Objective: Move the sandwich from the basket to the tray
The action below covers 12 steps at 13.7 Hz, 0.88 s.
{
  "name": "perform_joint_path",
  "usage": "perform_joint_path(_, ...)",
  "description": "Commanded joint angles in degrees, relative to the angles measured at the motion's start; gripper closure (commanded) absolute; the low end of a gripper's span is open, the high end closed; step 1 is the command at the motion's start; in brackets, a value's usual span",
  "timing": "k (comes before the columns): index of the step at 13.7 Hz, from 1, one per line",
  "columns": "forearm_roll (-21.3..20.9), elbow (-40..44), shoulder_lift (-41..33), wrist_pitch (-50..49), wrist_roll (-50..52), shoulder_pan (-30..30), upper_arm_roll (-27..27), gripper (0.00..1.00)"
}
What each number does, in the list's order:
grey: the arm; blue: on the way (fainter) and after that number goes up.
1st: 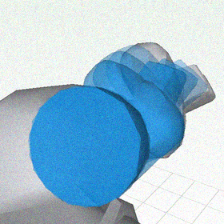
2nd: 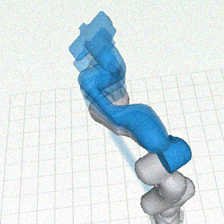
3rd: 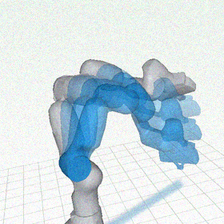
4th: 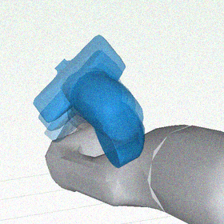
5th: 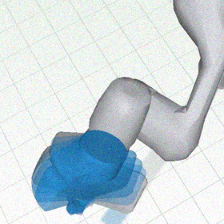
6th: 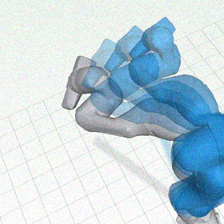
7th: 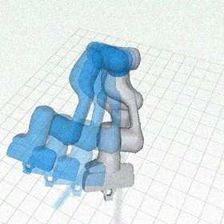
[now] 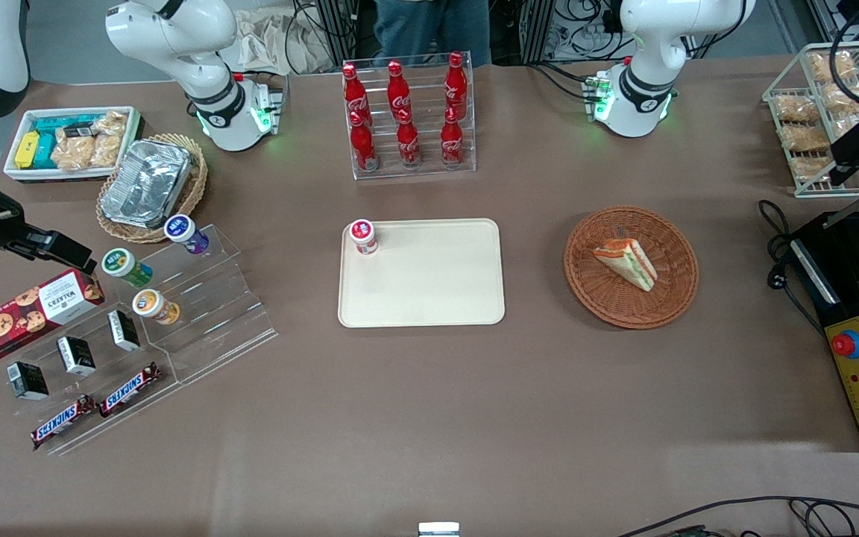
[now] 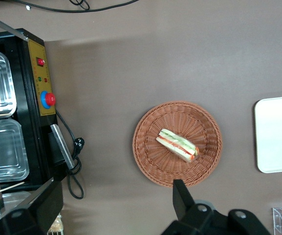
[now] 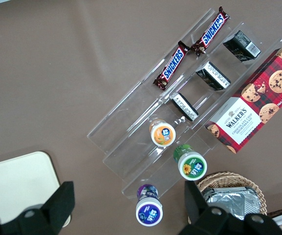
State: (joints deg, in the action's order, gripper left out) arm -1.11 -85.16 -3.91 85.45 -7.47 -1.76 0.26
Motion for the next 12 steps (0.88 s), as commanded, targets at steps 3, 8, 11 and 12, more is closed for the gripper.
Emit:
perform_joint_path(3,-0.2,-0.1,-0.2,0.4,2.4,0.2,0.7,0.00)
perform_joint_path(8,-0.2,-4.7,-1.5,-1.5,4.1,0.2,2.4,0.00)
perform_joint_path(11,0.7,-9.5,-1.9,0.4,8.7,0.2,3.6,0.00)
perform_joint_path(12,0.7,-14.2,-2.6,4.7,11.9,0.2,4.9,0.00)
